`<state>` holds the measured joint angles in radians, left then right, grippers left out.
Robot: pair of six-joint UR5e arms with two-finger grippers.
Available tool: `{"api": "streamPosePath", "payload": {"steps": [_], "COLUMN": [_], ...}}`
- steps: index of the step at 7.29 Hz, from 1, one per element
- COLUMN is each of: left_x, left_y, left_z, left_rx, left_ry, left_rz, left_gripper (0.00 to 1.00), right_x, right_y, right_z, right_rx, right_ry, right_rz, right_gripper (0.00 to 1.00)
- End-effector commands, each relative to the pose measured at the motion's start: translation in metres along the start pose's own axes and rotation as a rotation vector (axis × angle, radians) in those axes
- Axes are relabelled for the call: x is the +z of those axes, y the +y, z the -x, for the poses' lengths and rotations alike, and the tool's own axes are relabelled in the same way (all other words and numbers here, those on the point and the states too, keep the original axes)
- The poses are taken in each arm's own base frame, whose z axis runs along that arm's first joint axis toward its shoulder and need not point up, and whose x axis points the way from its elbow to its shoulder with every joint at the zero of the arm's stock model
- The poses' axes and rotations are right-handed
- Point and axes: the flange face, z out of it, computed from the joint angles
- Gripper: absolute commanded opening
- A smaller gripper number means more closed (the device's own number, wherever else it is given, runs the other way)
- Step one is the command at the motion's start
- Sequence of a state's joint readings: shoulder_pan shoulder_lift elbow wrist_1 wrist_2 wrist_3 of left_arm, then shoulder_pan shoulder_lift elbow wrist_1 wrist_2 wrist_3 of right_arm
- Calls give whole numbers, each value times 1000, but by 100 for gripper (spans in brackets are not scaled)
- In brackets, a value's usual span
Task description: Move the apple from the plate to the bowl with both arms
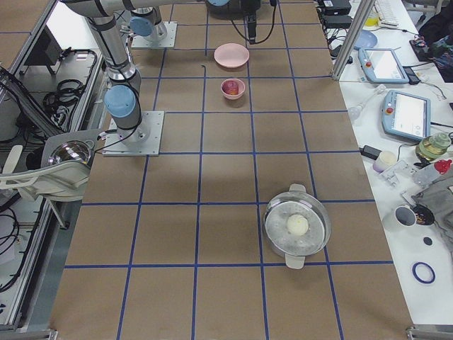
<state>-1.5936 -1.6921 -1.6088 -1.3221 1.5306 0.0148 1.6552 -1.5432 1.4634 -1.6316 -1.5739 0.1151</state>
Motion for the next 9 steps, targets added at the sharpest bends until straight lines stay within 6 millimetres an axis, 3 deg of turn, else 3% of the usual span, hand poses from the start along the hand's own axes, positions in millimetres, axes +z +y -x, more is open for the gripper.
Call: {"api": "streamPosePath", "payload": {"steps": [1, 2, 5, 6, 7, 9], "left_x": [-44, -33, -44, -44, -68, -78], "left_y": [-17, -12, 4, 1, 11, 17], "left_z": [18, 13, 14, 11, -6, -8], "left_rx": [-41, -44, -34, -62, -59, -53], "left_ry": [-31, -29, -95, -85, -43, -36], "left_rz": [17, 64, 114, 110, 68, 54], "left_gripper": [100, 100, 100, 100, 100, 100], "right_x": [0, 0, 0, 0, 0, 0], "right_y": [0, 0, 0, 0, 0, 1], "right_z": [1, 1, 1, 1, 1, 1], "right_rx": [-2, -2, -2, -2, -2, -2], "right_ry": [0, 0, 0, 0, 0, 2], "right_rz": [1, 1, 1, 1, 1, 2], "right_gripper": [100, 100, 100, 100, 100, 100]}}
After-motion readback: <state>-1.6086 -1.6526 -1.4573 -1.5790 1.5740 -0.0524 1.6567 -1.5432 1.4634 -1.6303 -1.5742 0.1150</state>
